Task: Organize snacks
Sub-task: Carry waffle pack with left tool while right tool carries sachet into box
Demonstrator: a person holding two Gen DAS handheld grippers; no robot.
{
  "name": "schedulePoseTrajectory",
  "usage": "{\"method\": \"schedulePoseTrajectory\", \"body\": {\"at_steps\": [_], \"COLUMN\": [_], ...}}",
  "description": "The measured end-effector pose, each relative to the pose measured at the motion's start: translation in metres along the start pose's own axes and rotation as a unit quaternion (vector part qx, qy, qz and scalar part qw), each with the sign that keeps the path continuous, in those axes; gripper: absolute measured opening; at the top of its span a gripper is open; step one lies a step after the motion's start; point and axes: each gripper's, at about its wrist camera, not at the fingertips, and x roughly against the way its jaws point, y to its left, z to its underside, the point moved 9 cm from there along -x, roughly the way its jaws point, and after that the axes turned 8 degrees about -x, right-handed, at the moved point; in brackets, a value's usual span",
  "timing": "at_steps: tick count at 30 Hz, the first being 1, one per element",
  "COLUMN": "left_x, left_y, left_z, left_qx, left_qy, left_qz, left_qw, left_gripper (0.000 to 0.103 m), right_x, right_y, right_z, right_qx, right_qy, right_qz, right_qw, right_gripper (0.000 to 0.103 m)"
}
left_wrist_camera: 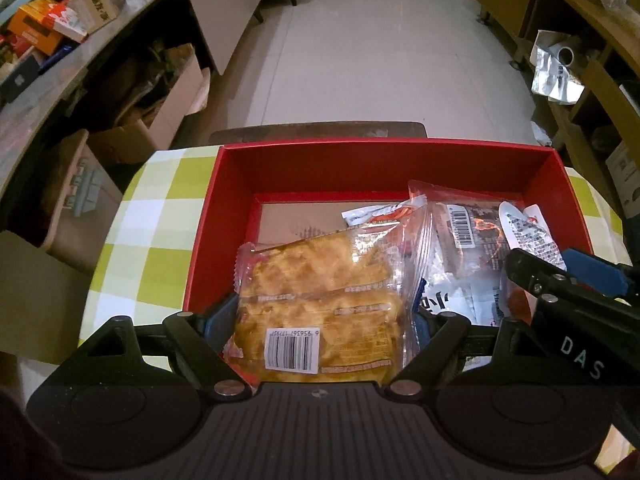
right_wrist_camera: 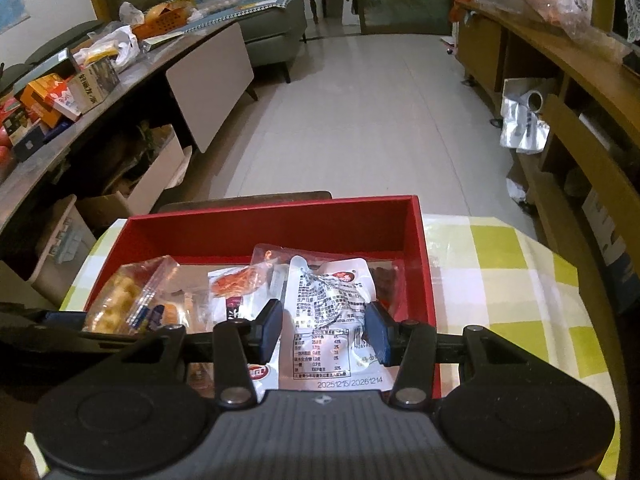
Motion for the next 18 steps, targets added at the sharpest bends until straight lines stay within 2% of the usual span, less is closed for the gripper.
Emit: {"method": "schedulePoseTrajectory", "body": {"at_steps": [5, 18], "left_x": [-0.003, -0.011], "left_y": [-0.003, -0.003], "left_z": [-0.002, -0.002], "left_qx": [-0.007, -0.01], "left_qy": [-0.007, -0.003], "left_qz": [-0.009, -0.014], "left_qw": [0.9999, 0.9999], "left_gripper": [0.087, 0.099], "right_x": [-0.006, -0.017], "right_y": [-0.005, -0.013], "right_z": [0.001, 0.007], "right_qx": [-0.005, -0.005], "right_qy": [0.003, 0.017], "right_qz": [0.003, 0.016], "right_qw": [1.0, 1.0], "right_gripper": [0.052, 0.052]}}
